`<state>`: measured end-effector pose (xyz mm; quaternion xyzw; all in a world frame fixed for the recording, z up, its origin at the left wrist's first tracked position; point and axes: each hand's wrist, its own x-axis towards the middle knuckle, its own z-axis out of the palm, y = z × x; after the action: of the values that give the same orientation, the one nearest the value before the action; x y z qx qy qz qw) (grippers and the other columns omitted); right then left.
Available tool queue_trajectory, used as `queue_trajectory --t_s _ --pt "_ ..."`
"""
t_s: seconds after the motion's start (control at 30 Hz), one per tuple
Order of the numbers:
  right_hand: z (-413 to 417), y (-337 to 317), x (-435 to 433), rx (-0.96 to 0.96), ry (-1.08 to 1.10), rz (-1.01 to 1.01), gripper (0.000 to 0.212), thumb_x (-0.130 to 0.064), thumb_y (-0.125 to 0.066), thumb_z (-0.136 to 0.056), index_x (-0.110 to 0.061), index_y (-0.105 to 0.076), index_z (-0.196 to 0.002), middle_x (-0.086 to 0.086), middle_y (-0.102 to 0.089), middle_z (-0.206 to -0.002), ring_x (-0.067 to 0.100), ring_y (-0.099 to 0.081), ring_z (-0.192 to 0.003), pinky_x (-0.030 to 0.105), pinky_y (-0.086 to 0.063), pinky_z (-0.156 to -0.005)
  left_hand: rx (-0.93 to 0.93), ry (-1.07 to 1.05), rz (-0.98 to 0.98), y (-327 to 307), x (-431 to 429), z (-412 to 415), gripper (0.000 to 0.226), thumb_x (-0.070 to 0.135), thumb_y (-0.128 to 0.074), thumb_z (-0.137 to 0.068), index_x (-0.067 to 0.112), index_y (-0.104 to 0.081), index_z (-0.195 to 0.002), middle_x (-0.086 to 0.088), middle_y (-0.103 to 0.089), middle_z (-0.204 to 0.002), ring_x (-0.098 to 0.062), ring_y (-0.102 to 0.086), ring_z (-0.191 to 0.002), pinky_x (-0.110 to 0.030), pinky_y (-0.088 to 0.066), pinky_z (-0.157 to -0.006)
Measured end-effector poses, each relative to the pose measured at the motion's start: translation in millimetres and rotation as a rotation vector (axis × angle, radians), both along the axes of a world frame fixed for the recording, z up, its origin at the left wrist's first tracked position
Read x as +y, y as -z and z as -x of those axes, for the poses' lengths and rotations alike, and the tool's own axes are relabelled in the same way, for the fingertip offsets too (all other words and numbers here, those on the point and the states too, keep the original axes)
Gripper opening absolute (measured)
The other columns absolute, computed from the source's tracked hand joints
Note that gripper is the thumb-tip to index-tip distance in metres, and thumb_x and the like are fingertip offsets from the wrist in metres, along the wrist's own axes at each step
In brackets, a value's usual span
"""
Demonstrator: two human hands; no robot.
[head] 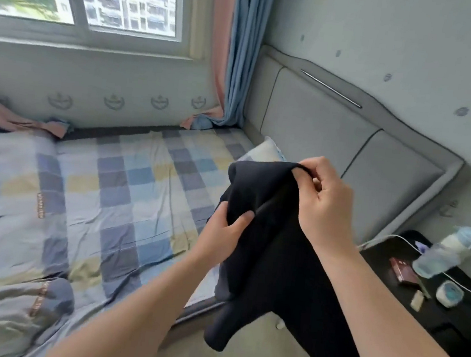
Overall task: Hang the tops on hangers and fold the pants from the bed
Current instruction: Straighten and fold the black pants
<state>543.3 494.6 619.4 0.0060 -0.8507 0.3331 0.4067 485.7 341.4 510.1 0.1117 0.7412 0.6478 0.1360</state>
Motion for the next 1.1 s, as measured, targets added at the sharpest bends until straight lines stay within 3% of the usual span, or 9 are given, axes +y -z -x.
queue_trajectory --t_s 0.1,0.2,0.3,0.4,0.6,0.7,0.87,1.0,1.1 --pt "62 -4 -40 0.041 -0.054 0.039 0.008 -0.023 -0.058 -0.098 -0.019 -0.061 -0.093 0.002 -0.060 -0.067 0.017 -0.054 -0.060 0.026 -0.042 -0.058 0.075 -0.091 0.038 -12 -51 53 0.015 0.053 -0.055 -0.093 0.044 -0.061 -0.102 0.021 -0.070 -0.098 0.001 -0.066 -0.093 -0.033 -0.054 -0.087" --pt "120 -6 -77 0.066 -0.100 0.070 0.006 -0.020 -0.058 -0.099 -0.020 -0.060 -0.093 0.001 -0.063 -0.075 0.015 -0.056 -0.065 0.020 -0.041 -0.061 0.094 -0.186 0.083 -21 -98 104 0.025 0.042 -0.048 -0.101 0.023 -0.062 -0.093 -0.001 -0.068 -0.089 -0.017 -0.064 -0.085 -0.042 -0.052 -0.081" --pt "175 -8 -106 0.056 -0.122 0.103 0.010 -0.019 -0.060 -0.098 -0.025 -0.059 -0.090 -0.007 -0.061 -0.070 0.007 -0.056 -0.067 0.011 -0.038 -0.060 0.121 -0.279 0.100 -33 -144 148 0.034 0.038 -0.042 -0.105 0.012 -0.058 -0.090 -0.012 -0.063 -0.086 -0.016 -0.056 -0.072 -0.040 -0.046 -0.071" --pt "227 -3 -130 -0.010 -0.129 0.126 0.012 -0.023 -0.061 -0.099 -0.028 -0.059 -0.089 -0.017 -0.060 -0.068 0.000 -0.057 -0.066 0.008 -0.037 -0.060 0.122 -0.350 0.099 -46 -185 184 0.038 0.037 -0.040 -0.106 0.006 -0.057 -0.092 -0.015 -0.063 -0.086 -0.025 -0.057 -0.077 -0.046 -0.048 -0.075" --pt "296 35 -173 -0.332 -0.207 0.197 0.014 -0.019 -0.058 -0.100 -0.025 -0.065 -0.090 -0.012 -0.067 -0.081 0.005 -0.062 -0.077 0.017 -0.048 -0.069 0.001 -0.477 0.029 -47 -233 232 0.031 0.034 -0.040 -0.107 0.020 -0.064 -0.093 -0.001 -0.068 -0.096 -0.017 -0.063 -0.093 -0.036 -0.051 -0.082" --pt "295 66 -183 -0.535 -0.350 0.243 0.012 -0.028 -0.058 -0.100 -0.033 -0.062 -0.090 -0.015 -0.067 -0.088 -0.007 -0.061 -0.086 0.006 -0.045 -0.070 -0.264 -0.546 -0.074 -35 -238 252 0.031 0.038 -0.039 -0.107 0.021 -0.063 -0.096 -0.008 -0.063 -0.110 -0.026 -0.058 -0.107 -0.048 -0.047 -0.102" --pt "285 128 -186 -0.971 -0.566 0.310 0.020 -0.050 -0.059 -0.095 -0.032 -0.061 -0.104 -0.007 -0.071 -0.103 0.011 -0.066 -0.097 0.035 -0.054 -0.087 -0.604 -0.654 -0.300 -3 -222 261 0.033 0.032 -0.042 -0.108 0.011 -0.057 -0.128 -0.016 -0.058 -0.130 -0.033 -0.055 -0.121 -0.049 -0.042 -0.111" --pt "280 161 -199 -1.224 -0.648 0.418 0.085 -0.076 -0.071 -0.064 -0.042 -0.037 -0.134 -0.020 -0.055 -0.125 0.000 -0.056 -0.114 0.021 -0.050 -0.088 -0.709 -0.755 -0.679 -6 -208 269 0.033 0.023 -0.049 -0.106 0.006 -0.052 -0.135 -0.014 -0.066 -0.116 -0.025 -0.065 -0.101 -0.036 -0.054 -0.081" --pt "291 176 -204 -1.240 -0.640 0.373 0.059 -0.069 -0.076 -0.063 -0.066 -0.037 -0.107 -0.039 -0.059 -0.102 -0.017 -0.058 -0.092 0.005 -0.045 -0.065 -0.707 -0.725 -0.821 -20 -194 278 0.031 0.017 -0.053 -0.104 -0.001 -0.053 -0.130 -0.018 -0.065 -0.124 -0.030 -0.065 -0.109 -0.036 -0.055 -0.076"
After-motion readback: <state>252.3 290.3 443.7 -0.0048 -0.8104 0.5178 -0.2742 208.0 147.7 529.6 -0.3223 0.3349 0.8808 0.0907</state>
